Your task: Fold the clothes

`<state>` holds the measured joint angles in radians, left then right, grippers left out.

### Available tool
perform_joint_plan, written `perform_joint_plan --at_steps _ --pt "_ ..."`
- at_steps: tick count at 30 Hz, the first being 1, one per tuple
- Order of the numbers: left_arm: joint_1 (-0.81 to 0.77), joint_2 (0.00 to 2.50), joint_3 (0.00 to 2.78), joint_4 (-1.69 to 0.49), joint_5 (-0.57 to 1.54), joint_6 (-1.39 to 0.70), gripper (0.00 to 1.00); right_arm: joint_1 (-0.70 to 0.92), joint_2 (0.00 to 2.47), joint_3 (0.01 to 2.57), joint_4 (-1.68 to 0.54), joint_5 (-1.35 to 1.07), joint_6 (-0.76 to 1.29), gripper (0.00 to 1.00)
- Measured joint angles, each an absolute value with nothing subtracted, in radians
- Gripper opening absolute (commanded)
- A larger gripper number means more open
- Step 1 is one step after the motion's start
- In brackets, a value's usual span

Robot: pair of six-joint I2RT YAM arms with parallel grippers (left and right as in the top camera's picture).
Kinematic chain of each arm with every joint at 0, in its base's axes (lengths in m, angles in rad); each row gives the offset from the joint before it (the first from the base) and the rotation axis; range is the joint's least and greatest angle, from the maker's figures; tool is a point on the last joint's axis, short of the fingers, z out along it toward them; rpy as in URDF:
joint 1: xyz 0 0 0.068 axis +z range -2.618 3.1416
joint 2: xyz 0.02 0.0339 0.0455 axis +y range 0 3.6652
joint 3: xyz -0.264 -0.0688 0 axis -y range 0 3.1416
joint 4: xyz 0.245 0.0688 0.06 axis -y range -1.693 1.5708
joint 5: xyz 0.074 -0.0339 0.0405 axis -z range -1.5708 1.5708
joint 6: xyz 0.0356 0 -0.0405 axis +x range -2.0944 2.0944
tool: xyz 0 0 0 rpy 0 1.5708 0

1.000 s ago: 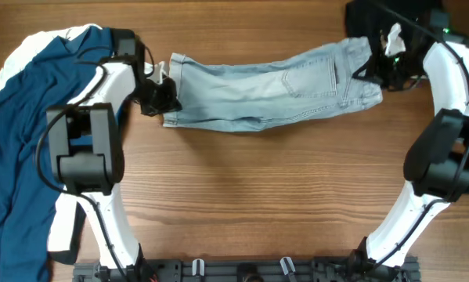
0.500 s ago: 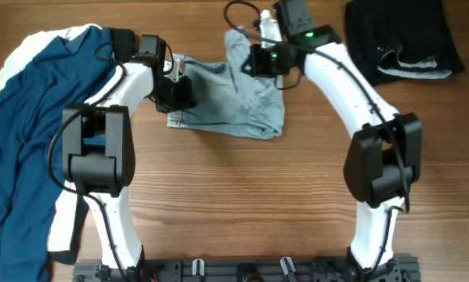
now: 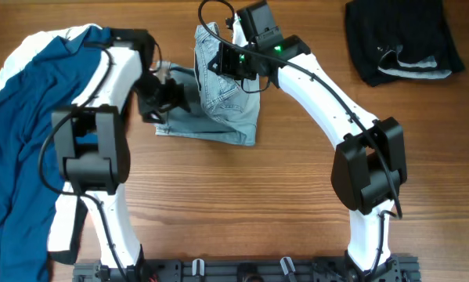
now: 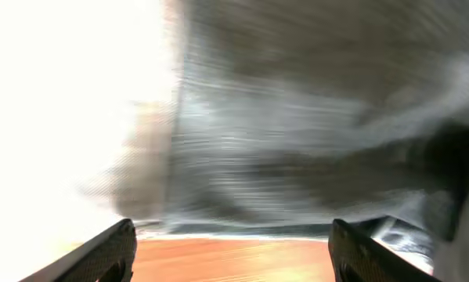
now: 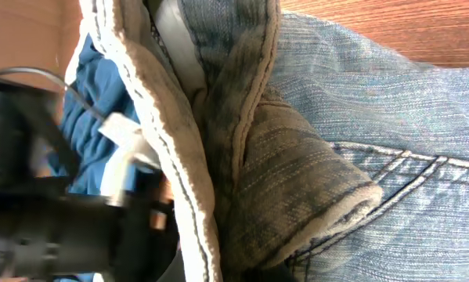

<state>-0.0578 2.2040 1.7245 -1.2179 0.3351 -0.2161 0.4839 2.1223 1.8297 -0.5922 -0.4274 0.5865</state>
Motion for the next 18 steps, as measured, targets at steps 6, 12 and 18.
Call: perform_joint_plan --at_steps 6,12,18 --pt "0.023 2.092 1.766 -1.293 0.246 -0.211 1.00 0.484 2.122 1.830 -0.586 -0.402 0.599 0.04" --pt "0.189 1.943 1.774 -1.219 0.231 -0.204 1.00 0.569 2.159 1.830 -0.384 -0.485 0.537 0.99" --pt "0.203 1.943 1.774 -1.211 0.229 -0.203 1.00 0.614 2.160 1.830 -0.437 -0.561 0.421 0.99"
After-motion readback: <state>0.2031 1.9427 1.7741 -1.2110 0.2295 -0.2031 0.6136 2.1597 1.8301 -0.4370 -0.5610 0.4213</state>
